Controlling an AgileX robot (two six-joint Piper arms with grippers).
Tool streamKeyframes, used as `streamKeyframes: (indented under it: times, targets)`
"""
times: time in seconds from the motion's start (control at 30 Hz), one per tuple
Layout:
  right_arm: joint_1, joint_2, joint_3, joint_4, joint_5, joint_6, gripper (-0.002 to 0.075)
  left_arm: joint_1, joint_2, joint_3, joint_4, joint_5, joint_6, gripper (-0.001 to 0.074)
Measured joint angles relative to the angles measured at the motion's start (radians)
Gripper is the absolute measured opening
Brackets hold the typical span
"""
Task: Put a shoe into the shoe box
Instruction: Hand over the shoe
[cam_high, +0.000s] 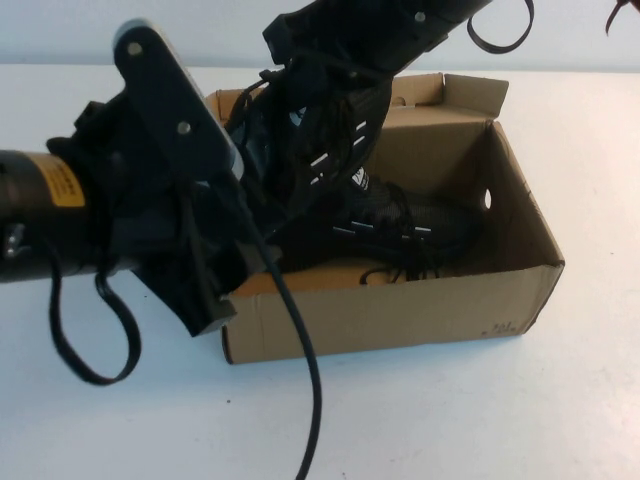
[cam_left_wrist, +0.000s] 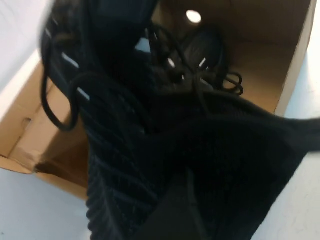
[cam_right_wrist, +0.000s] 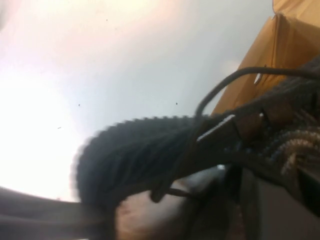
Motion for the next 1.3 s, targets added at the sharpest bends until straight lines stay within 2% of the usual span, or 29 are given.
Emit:
streamKeyframes:
  times: [0.2,0.57,0.87,1.3]
  targets:
    - [-0.005,0.008,0.0,0.0,-0.004,-0.002,0.0024,-0.002,0.044,0.0,0.041,-0.095,-0.118,0.0584]
    - [-0.005,0.008,0.0,0.006,-0.002,-0.009,0.0024,-0.002,0.044,0.0,0.388,-0.098,-0.428,0.0584]
    - [-0.038,0.008,0.0,0.066,0.0,-0.027,0.0024,-0.002,0.044,0.0,0.466,-0.027,-0.464,0.0584]
    - [-0.047,0.008,0.0,0.13,0.0,-0.047,0.0024,-0.002,0.044,0.0,0.472,-0.097,-0.466,0.0584]
